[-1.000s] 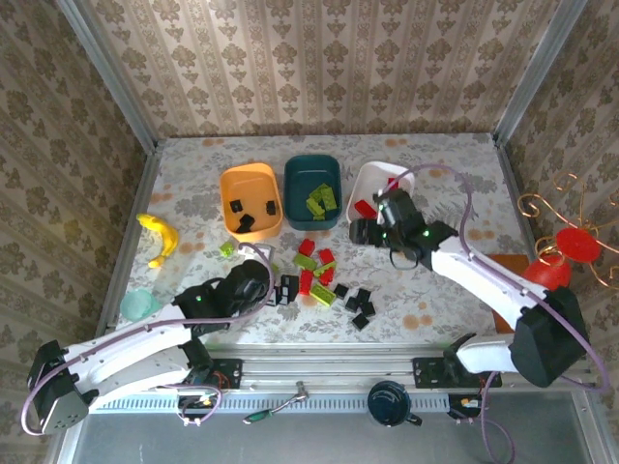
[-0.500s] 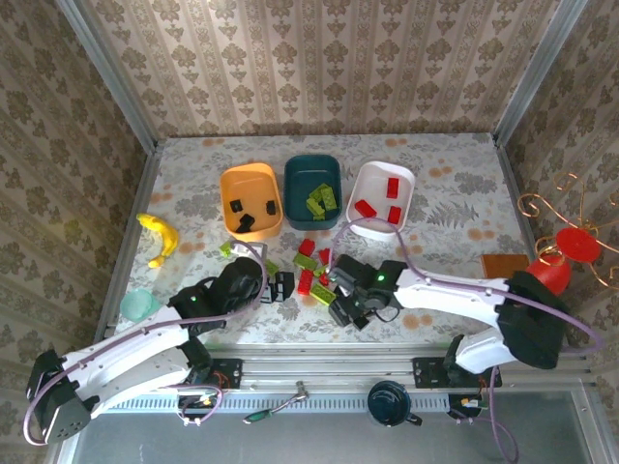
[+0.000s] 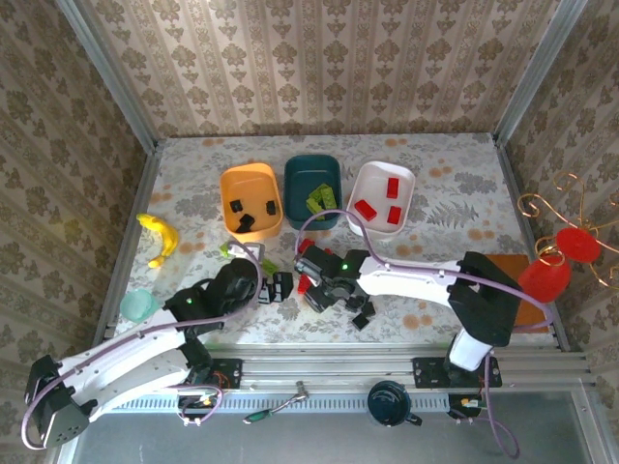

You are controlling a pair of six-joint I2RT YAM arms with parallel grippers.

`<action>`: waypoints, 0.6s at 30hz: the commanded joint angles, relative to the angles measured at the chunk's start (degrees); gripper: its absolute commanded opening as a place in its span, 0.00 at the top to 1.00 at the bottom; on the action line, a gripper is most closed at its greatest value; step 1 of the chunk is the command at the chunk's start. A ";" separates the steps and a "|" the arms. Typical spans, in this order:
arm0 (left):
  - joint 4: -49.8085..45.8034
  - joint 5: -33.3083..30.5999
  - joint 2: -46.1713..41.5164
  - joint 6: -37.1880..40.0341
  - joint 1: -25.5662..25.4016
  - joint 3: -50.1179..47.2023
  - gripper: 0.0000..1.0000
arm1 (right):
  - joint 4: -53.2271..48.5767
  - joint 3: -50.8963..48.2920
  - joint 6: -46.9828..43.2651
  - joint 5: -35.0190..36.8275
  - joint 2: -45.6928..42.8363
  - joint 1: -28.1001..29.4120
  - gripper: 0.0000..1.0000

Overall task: Sort the legos into containers by color
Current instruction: Pick up the lego from the bottom-center of the table.

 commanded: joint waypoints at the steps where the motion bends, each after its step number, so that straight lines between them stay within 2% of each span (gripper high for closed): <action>1: -1.32 0.30 -1.10 -1.32 0.45 -1.22 0.00 | -1.28 2.37 -2.09 1.05 2.65 -0.08 0.47; 10: -1.35 0.78 -2.23 -1.12 1.39 -1.94 0.00 | -2.50 3.74 -2.75 4.48 6.89 0.03 0.45; 18: -1.35 1.43 -2.39 -1.03 2.03 -2.21 0.00 | -2.52 4.27 -3.54 4.57 9.32 0.93 0.50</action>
